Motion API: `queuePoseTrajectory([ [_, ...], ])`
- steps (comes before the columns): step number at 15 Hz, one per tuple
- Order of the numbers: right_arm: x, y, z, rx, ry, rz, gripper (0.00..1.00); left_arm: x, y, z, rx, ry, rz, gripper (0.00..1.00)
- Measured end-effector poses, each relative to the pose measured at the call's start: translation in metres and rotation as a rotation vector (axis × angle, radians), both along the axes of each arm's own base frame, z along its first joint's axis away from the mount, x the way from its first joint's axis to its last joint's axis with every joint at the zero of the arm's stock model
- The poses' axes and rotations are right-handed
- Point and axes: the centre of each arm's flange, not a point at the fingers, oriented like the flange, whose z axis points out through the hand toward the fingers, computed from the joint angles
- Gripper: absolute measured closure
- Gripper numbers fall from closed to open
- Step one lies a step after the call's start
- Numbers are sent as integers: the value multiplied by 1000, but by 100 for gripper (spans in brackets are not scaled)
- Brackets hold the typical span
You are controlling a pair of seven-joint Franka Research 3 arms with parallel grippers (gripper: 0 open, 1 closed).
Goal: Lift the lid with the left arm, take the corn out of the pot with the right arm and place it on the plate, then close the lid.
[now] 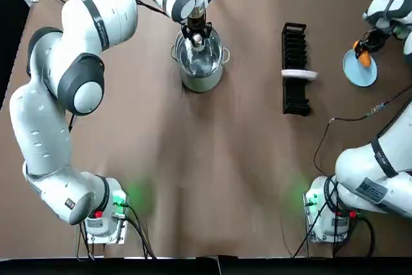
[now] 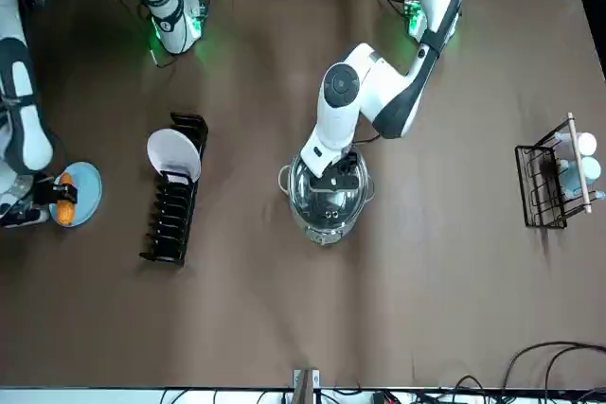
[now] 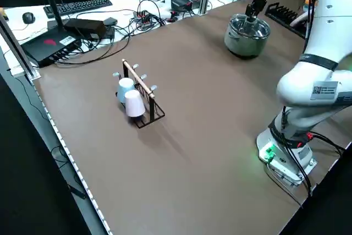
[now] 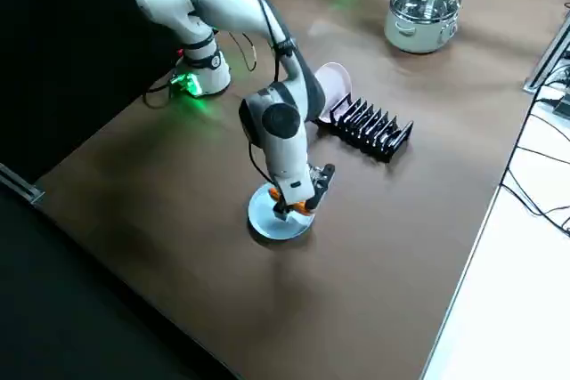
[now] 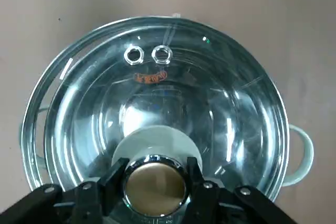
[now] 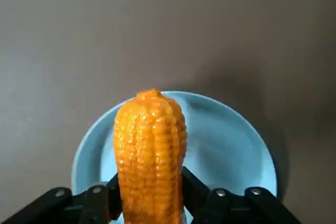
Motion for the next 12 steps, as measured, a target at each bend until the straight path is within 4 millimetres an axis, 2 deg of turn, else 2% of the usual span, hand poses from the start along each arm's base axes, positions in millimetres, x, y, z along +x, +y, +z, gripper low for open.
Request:
queuePoseTrajectory([
  [2,-9,-3,-16,-13,-13,-8,60,0,0,-1,0,1,0,49],
  [5,-20,-16,-29,-20,-13,5,60,0,-1,-1,-1,1,12,49],
  [12,-21,-16,-32,-18,-13,29,58,-4,-6,-6,0,7,33,49],
])
